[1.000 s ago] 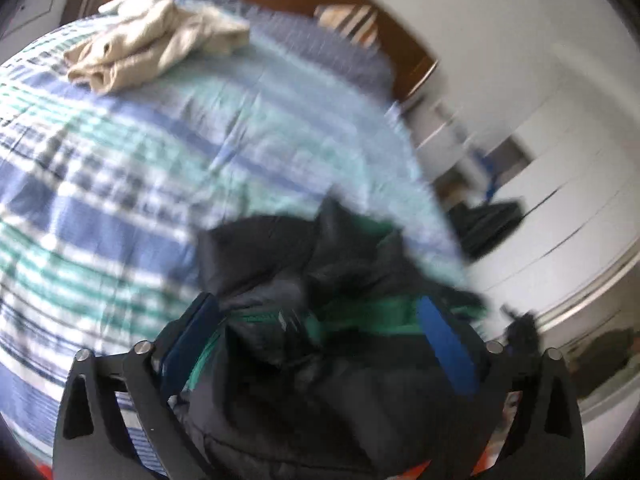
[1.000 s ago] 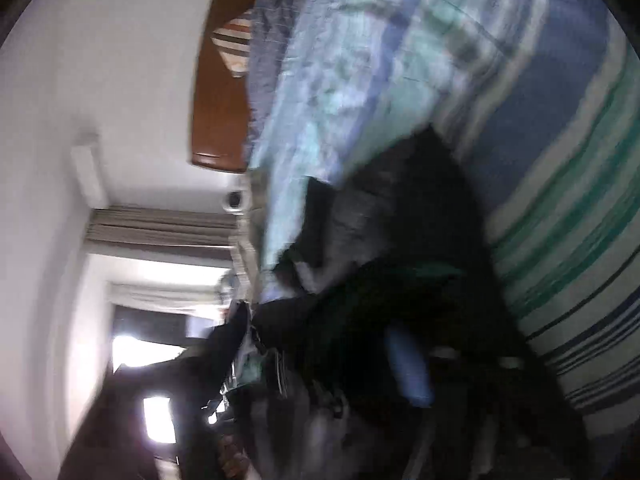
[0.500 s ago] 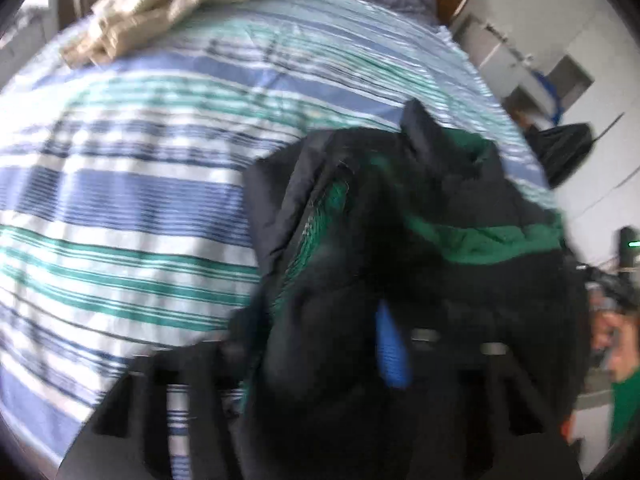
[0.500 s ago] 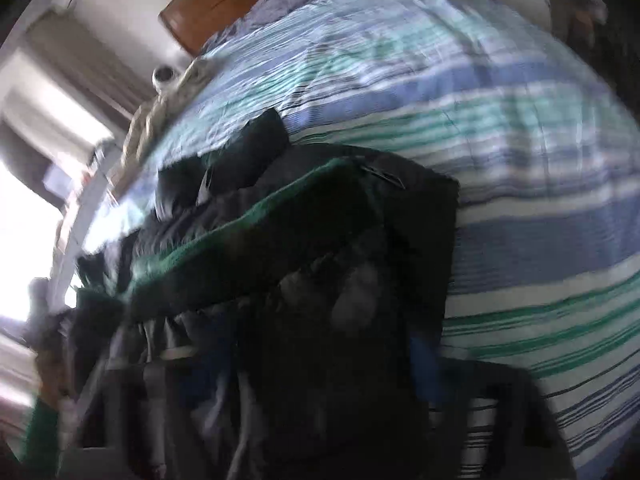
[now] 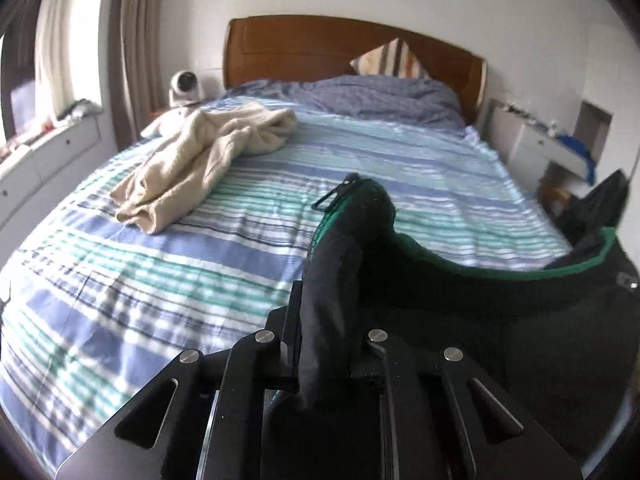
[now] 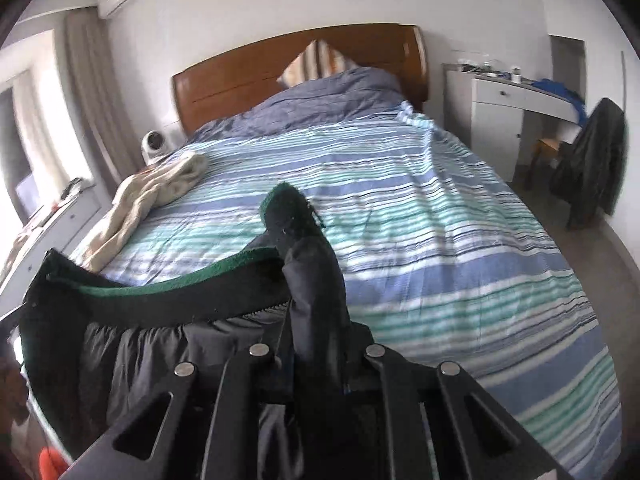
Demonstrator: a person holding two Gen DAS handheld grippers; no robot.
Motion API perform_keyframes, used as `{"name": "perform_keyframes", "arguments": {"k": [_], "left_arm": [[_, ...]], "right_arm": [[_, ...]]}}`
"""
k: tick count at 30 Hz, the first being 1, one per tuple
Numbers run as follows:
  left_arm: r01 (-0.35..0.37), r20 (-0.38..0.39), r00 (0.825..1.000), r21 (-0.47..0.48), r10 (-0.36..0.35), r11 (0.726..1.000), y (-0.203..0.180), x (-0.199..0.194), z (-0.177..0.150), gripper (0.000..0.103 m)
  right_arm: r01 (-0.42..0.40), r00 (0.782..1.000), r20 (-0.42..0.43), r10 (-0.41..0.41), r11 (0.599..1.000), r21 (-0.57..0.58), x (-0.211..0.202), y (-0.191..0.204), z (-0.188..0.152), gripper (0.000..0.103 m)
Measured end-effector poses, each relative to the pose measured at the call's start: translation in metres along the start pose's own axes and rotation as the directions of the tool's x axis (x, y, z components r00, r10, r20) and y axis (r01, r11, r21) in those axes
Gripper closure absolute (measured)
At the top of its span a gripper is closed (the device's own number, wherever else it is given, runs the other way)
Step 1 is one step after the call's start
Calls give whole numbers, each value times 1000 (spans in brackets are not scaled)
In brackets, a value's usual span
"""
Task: Fold large clothes
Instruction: 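Carry the held hem with both tools over the jacket toward the collar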
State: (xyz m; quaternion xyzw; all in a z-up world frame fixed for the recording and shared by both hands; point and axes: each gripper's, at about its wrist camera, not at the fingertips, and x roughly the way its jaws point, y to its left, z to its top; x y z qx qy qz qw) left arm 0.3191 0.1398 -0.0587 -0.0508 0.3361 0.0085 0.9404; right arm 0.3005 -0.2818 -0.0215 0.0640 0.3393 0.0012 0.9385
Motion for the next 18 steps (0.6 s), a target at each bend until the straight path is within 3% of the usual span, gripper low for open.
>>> {"name": "perform_keyframes", "arguments": {"k": [3,5,7,10,18], "left_arm": [[-70,-57,996,38,72,997,-9,51,-21,89],[-116,-129,984,55,122,992,-4,87,-47,87],[-83,-191,979,-14,78,996,11,110,-69,82],[-51,-167,985,-67,39,996,19,112,-74,80],[-22,-165,986,-93,6,995,22,127,-83,76]], "right_arm": [[56,996,-67,-53,998,37,48,-11,-20,88],[84,988,-133,-74,994,70,80,-22,-42,88],[83,977,-205,-55,988,130,117,-39,-74,87],[33,988,-151,3,971,238,129,-55,-98,84],[-17,993,-110,52,956,294,135,-62,-112,81]]}}
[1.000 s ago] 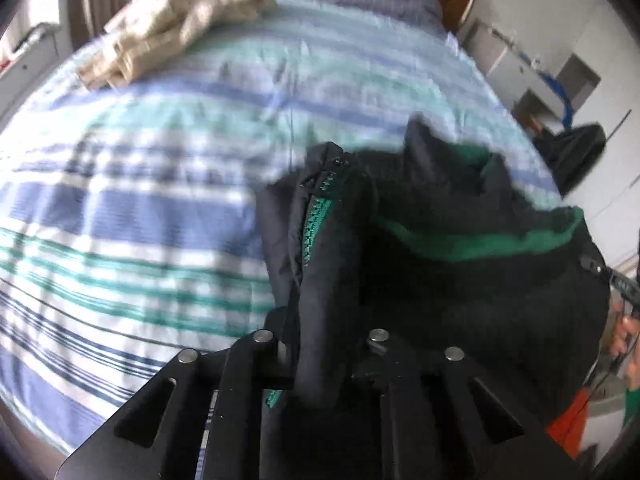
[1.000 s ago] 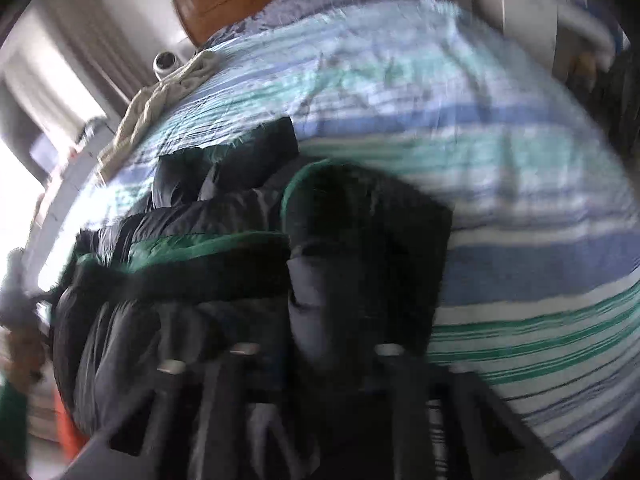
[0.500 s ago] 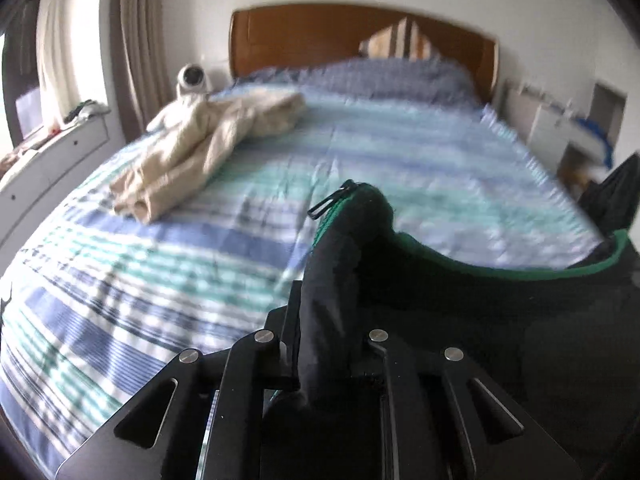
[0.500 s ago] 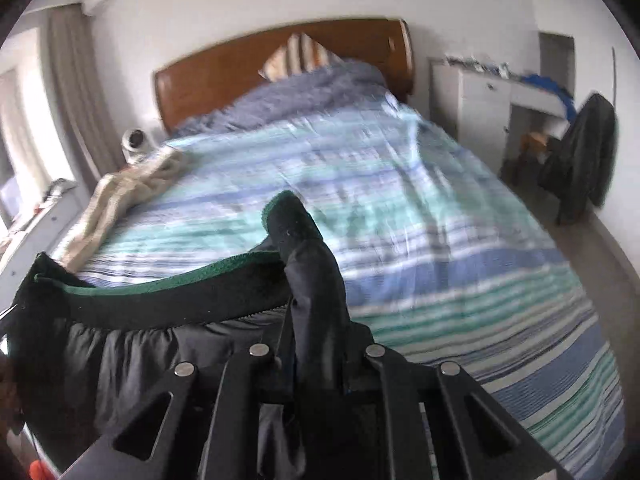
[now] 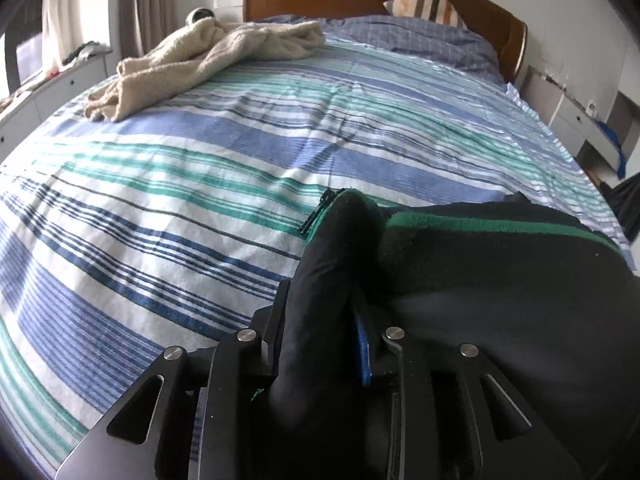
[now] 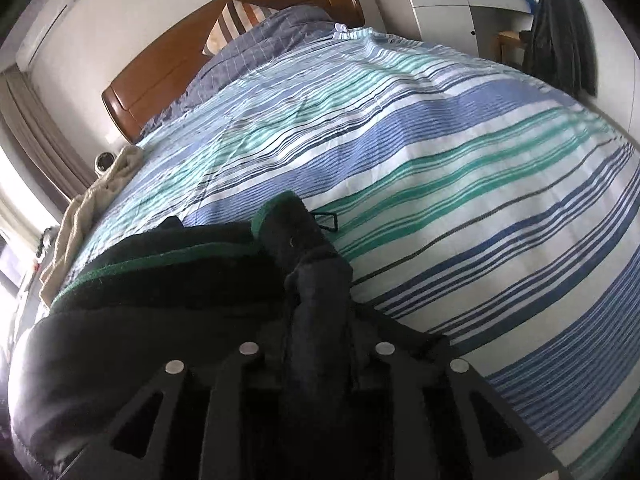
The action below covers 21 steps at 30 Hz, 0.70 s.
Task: Fold large clothes
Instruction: 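Carry the held hem with both tools over the jacket toward the collar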
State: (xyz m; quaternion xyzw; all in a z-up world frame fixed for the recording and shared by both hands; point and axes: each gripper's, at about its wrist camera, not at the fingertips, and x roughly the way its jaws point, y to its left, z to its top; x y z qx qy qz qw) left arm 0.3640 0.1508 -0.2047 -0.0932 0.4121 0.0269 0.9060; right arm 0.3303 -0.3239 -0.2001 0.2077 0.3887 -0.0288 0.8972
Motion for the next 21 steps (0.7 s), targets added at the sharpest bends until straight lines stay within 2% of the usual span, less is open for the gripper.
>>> {"name": "perform_keyframes", "arguments": {"k": [7,10,14,17,18,21], "left_arm": [[16,-15,1000,-19,-16,1000,-1,2,1,74],[10,-34,999,-19,-10,1000,-2,3,3,70],[32,-91,995,-85,-39,996,11,2,6,39],[31,-160,986,-104,-47,994,18,-11,13,36],[28,-159,986,-97,-44,995,18,-20,14,36],[86,-79,993,-57,-90,995,9,-72,16,31]], "right_arm": [[-18,1000,4,18,1000,13,2,-2,-2,81],[-16,1000,-2,16,1000,13,1,-2,-1,81],[-34,999,1,34,999,25,-2,-4,0,79],[-58,998,-25,59,998,40,-6,-8,3,76],[-64,996,-56,66,997,36,-9,-8,8,73],[-57,996,-70,56,998,-21,-34,-7,17,63]]}}
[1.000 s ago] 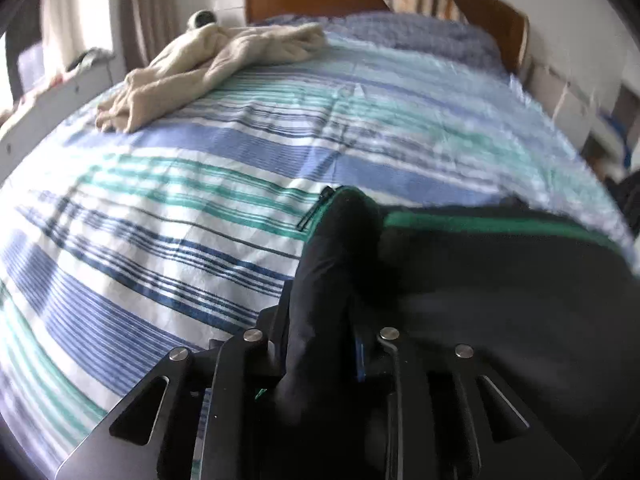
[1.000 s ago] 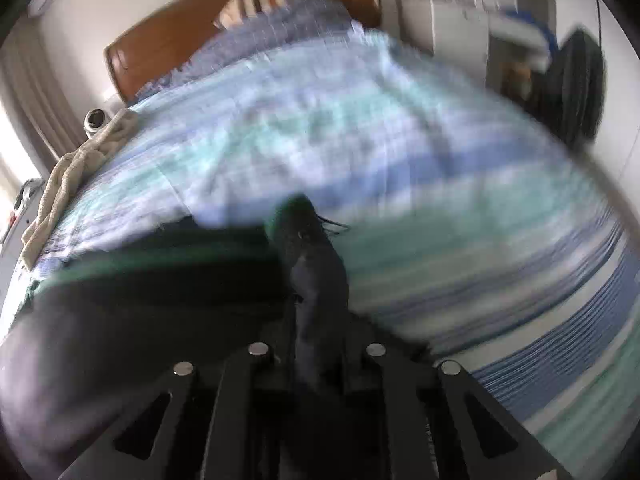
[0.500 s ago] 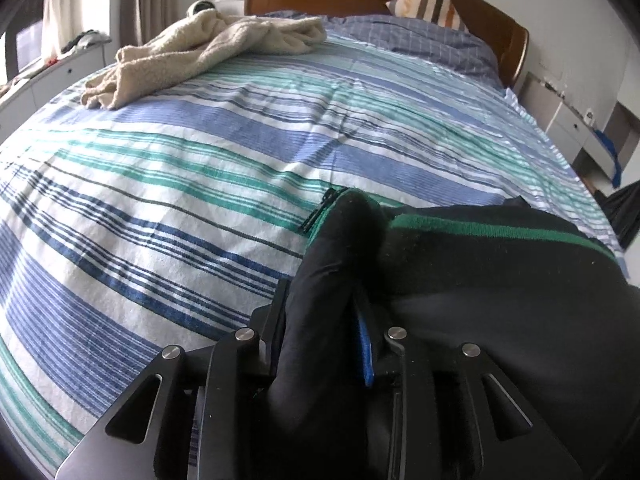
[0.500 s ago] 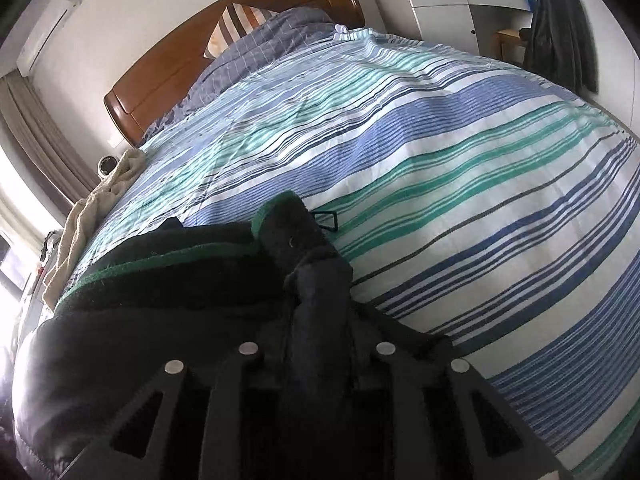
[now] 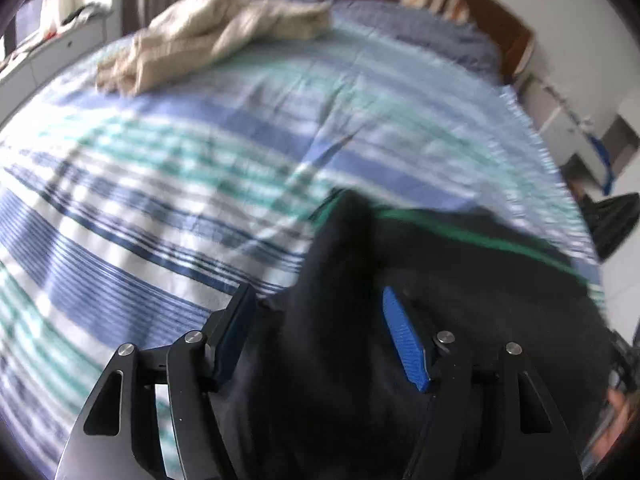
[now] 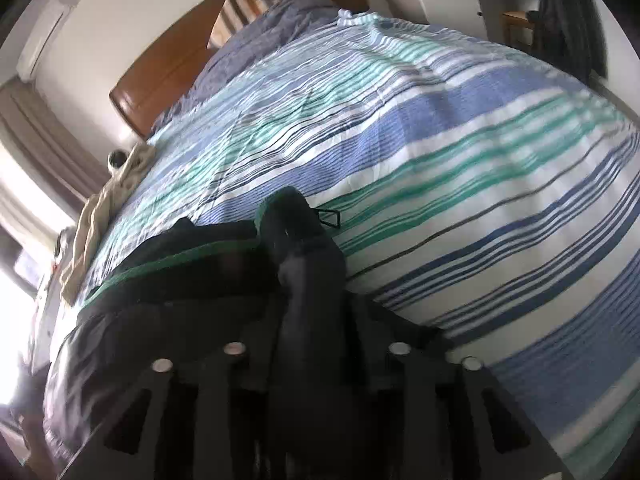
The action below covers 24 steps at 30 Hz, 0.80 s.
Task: Fold large clothes
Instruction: 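Carry the held hem with both tools over the jacket toward the collar, then lower the hem onto the jacket and open both tools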
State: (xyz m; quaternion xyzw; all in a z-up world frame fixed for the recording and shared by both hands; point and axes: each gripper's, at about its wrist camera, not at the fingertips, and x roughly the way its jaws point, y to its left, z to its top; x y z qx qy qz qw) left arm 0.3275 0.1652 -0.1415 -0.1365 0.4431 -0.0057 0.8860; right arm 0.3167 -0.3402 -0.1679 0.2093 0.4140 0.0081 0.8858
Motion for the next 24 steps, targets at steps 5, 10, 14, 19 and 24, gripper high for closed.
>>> {"name": "perform_keyframes", "arguments": {"k": [5,10,14,19,24], "left_arm": [[69,92,992,163,-85,984,-58,-57,-6,19],[173,17,982,296,-186,939,-139,-43,-5,17],[161,-57,987,275,-151,948,-171,6,-3,17],[143,-101,987,246,-122,959,-169,57,-21,11],[149,-83,988,300,-130,942,-172,62,-34,10]], "right_arm": [[-13,991,129,25,995,-95,-64,15,5,63],[-151,980,103,170,974,-170,-80,49,10,63],[-151,984,68,167,969,-195,-57,66,7,64],[-117,993,-39,113,986,-122,0,37,-11,64],[-166,986,9,168,983,-82,11,21,-22,66]]}}
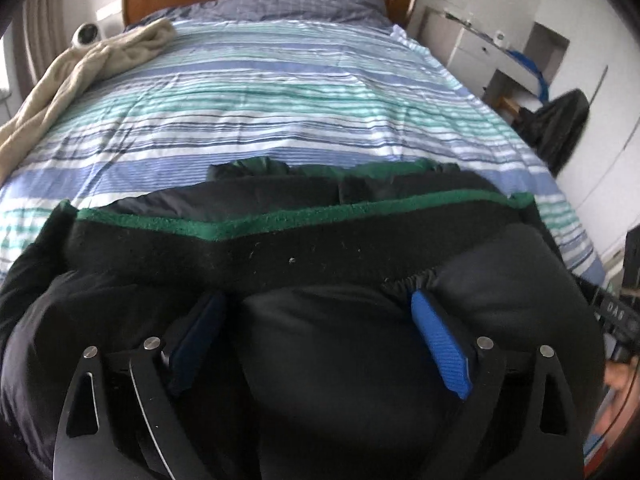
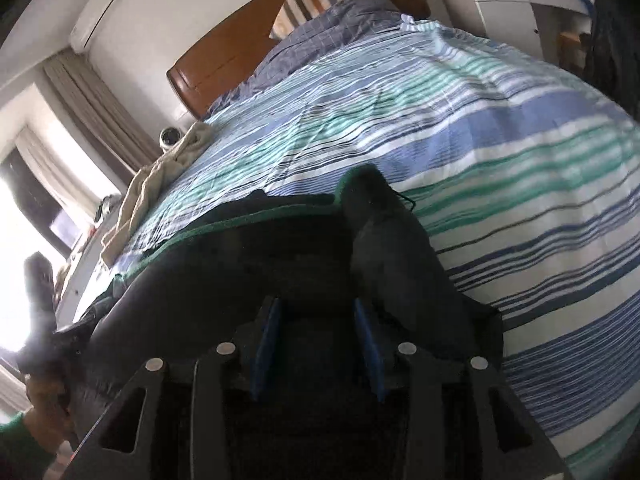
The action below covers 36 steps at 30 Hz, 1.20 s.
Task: Fold large clothes
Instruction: 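Lower the hem onto the jacket and open both tools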
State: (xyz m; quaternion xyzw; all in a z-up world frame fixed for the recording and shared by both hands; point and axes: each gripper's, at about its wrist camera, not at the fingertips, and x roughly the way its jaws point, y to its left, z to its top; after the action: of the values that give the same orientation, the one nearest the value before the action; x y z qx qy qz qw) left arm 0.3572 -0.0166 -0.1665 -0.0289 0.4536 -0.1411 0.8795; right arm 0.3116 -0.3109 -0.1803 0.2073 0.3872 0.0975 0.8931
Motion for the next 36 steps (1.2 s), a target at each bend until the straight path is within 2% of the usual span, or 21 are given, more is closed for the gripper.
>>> {"name": "perform_keyframes", "arguments": {"k": [2,5,8,10,13,15,17,20,24,26,27,30,34,36], "left_arm": [[13,17,1000,-6,-13,1000,5,6,-3,9],[-31,19,999,23,30,999,-2,15,-4,8],[-53,-10,999,40,54,998,-5,13,0,8],[-57,-46,997,61,60,997,-9,1,2,11],[9,-57,998,95,-4,995,-15,-29,-7,12],[-10,-50,999,134,17,991,-19,-40,-19,10],[-21,-62,998,158,31,987,-19,-35,-30,9],[12,-77,997,117,-3,993,-10,-16,-33,5],[-16,-75,997,136,27,991,-15,-8,-34,4],[-20,-85,996,137,32,990,-16,-13,-33,5],[-27,-95,995,139,41,990,-17,-20,-33,9],[-16,-83,996,159,30,987,-23,-49,-43,12],[-29,-52,998,218,41,976,-33,-64,-69,11],[-21,-50,998,195,31,981,-28,-55,-76,11]], "right_arm": [[10,1000,17,-10,1000,-5,3,1,-3,66],[29,999,27,-29,1000,-11,5,4,-5,66],[36,999,22,-35,999,-10,6,3,-4,66],[38,999,22,-38,999,-16,5,2,-5,66],[37,999,30,-36,999,-16,4,1,-7,66],[36,999,31,-36,999,-15,4,1,-7,66],[37,999,31,-36,999,-16,4,0,-7,66],[47,999,29,-46,999,-21,4,2,-7,66],[68,998,10,-68,997,-30,6,4,-4,66],[85,996,-4,-85,996,-38,7,6,-3,66],[107,994,-16,-108,993,-53,5,10,-2,66],[168,985,-9,-171,979,-118,-16,28,-3,64],[107,994,46,-100,979,-172,-66,48,-23,63],[61,997,64,-50,981,-182,-90,57,-38,63]]}}
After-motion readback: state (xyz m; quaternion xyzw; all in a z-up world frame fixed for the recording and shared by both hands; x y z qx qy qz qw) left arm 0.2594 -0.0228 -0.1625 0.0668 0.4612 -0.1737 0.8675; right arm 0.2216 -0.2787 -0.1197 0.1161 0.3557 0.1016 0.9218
